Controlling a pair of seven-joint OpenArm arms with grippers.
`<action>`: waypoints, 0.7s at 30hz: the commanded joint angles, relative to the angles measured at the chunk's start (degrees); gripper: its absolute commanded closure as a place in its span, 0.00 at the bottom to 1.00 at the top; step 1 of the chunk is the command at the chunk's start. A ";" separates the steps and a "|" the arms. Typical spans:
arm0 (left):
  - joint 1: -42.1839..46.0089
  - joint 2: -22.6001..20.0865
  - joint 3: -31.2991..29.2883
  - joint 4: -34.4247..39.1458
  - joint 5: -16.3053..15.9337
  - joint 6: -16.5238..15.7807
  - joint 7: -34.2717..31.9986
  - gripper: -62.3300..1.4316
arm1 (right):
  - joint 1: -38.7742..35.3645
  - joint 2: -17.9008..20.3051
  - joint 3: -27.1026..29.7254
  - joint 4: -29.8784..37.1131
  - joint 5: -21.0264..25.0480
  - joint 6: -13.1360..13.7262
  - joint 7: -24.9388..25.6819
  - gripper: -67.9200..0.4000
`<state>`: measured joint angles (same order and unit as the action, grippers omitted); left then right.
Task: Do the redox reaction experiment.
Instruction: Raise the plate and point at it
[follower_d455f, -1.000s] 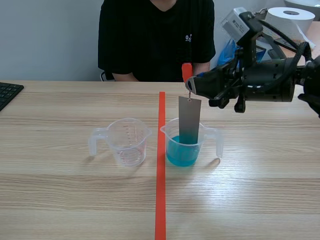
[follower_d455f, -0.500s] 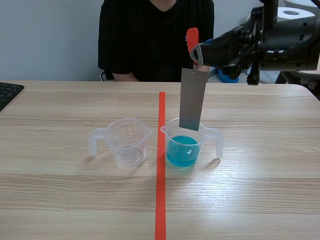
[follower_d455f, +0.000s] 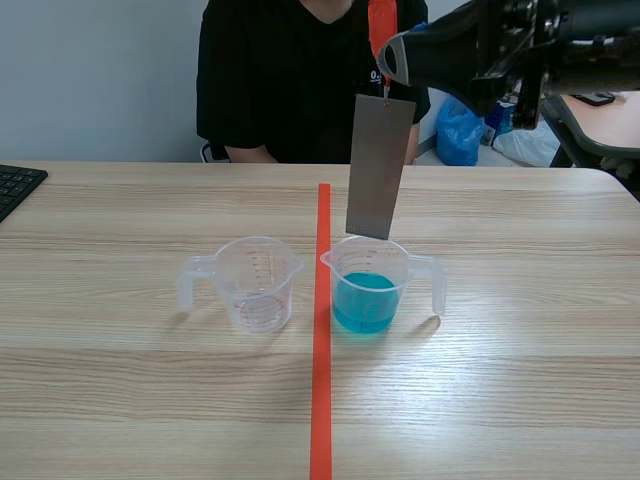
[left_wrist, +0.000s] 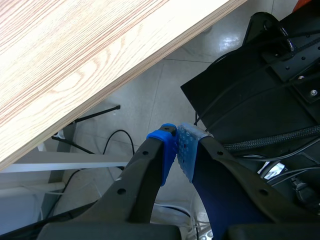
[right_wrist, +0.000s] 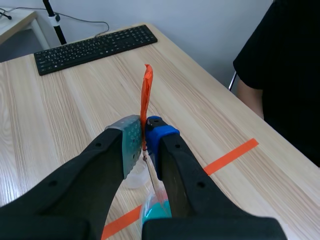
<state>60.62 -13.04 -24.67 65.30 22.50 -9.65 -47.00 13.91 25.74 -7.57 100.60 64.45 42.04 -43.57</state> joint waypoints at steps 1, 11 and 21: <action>0.28 -0.33 0.11 0.76 -0.42 -0.11 -1.03 0.91 | 1.03 0.76 0.96 1.16 1.84 0.68 0.31 0.97; 0.28 -0.35 0.11 0.76 -0.44 -0.11 -1.05 0.91 | 1.03 0.76 1.31 3.85 3.37 -0.26 -1.18 0.97; 0.28 -0.55 0.11 0.76 -0.83 -0.09 -1.05 0.91 | 1.03 0.74 2.84 4.59 5.46 -0.48 -2.21 0.97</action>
<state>60.62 -13.04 -24.67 65.30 22.41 -9.65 -47.00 13.91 25.74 -6.24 104.22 68.64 41.58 -46.52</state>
